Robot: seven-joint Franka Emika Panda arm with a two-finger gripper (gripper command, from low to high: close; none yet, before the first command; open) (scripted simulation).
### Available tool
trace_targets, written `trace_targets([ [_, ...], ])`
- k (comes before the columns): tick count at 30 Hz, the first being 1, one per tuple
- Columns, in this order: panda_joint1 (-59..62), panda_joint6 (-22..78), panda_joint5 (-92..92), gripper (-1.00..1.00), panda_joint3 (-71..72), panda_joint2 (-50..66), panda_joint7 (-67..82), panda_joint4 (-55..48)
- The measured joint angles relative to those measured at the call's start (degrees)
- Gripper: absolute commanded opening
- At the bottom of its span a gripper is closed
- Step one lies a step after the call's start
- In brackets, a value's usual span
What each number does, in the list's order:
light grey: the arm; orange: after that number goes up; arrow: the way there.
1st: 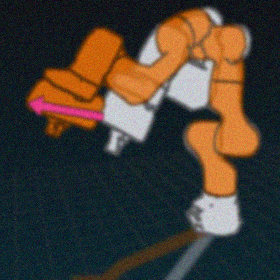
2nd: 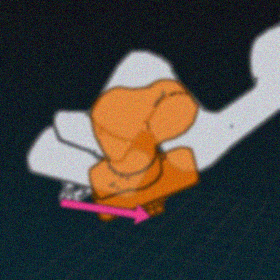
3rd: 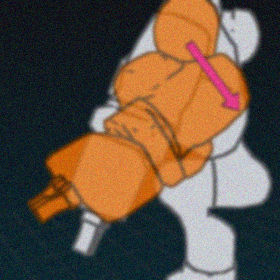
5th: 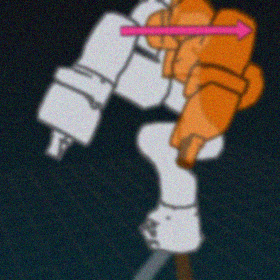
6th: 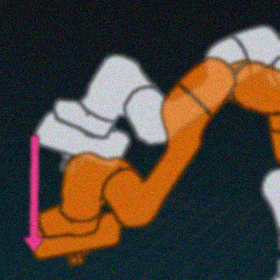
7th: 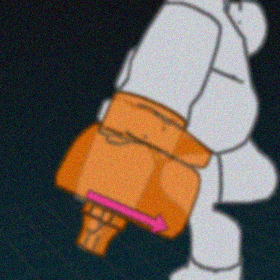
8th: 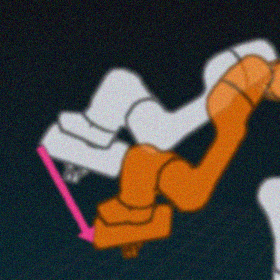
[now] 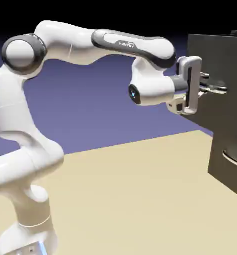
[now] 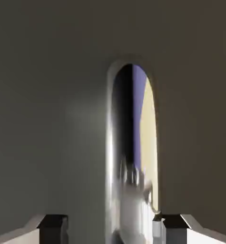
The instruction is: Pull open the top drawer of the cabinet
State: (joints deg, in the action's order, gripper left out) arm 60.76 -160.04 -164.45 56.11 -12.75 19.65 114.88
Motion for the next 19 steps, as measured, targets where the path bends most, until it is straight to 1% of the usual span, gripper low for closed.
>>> trace_targets([
  [3,-6.3,-1.2,-1.6,-1.00,-5.4,3.0,4.7,-1.0],
  [5,-10.4,-1.1,-1.6,-1.00,-9.5,2.6,5.0,-0.2],
  [12,-19.9,1.3,4.3,-1.00,-20.0,-10.5,-6.7,12.6],
  [13,-20.8,1.4,4.9,1.00,-20.9,-11.9,-7.8,14.0],
  [15,-20.7,1.4,4.9,1.00,-20.9,-11.9,-7.8,14.0],
  [19,-25.5,1.6,8.6,1.00,-25.6,-20.2,-13.4,21.7],
])
